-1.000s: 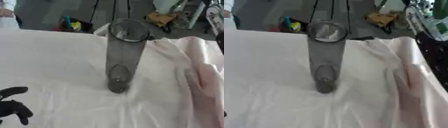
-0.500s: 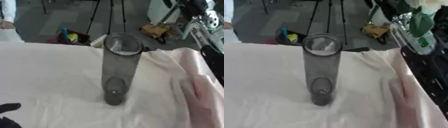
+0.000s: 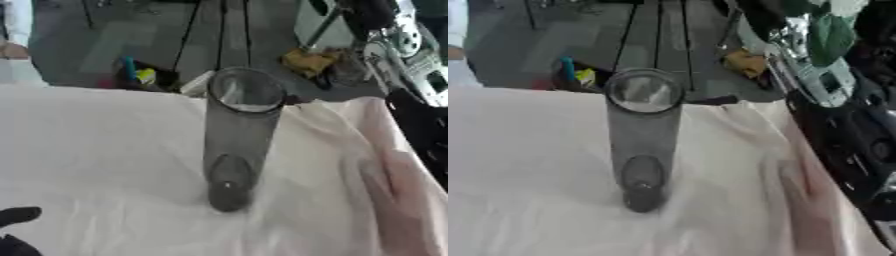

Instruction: Arrange flowers into the vase.

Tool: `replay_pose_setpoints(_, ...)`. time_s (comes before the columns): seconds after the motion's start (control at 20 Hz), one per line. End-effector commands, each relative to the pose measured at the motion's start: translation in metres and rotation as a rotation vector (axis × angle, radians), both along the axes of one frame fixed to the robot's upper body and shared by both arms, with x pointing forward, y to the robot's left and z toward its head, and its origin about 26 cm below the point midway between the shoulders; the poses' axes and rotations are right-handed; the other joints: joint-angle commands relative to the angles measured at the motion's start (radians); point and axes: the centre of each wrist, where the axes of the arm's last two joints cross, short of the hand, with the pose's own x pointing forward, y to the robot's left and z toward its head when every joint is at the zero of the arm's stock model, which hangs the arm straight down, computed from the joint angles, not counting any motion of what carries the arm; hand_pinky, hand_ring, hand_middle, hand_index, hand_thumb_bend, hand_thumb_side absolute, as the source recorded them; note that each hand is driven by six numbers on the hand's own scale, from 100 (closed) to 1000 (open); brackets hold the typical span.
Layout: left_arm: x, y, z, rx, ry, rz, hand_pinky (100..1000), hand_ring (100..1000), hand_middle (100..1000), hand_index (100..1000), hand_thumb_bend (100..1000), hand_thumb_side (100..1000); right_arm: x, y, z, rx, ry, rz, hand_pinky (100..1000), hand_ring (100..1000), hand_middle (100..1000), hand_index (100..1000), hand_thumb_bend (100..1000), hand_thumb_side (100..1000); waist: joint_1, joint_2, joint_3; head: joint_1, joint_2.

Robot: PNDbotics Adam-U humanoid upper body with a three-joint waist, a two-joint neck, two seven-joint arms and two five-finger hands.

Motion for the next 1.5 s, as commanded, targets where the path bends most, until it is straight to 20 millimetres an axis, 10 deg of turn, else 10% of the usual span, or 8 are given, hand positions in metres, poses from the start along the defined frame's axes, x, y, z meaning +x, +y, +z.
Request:
replay_pose_setpoints(0.05,-0.002,-0.001,0.007,0.011,-0.023,-0.013,412,575,839,766,100,990,-0.009,0.005,0.015,0.000,-0.018,0.022,100,386,100,100,100,624,-0.009,-0.044,0.000,0.004,0.009)
replay_pose_setpoints(1.5,-0.003,-0.001,0.006,0.029,-0.007,-0.015,411,577,844,765,100,997,-0.023,0.027,0.029,0.111,0.174,0.164,100,318,100,100,100,664,-0.027,-0.050,0.002,-0.005,0.048)
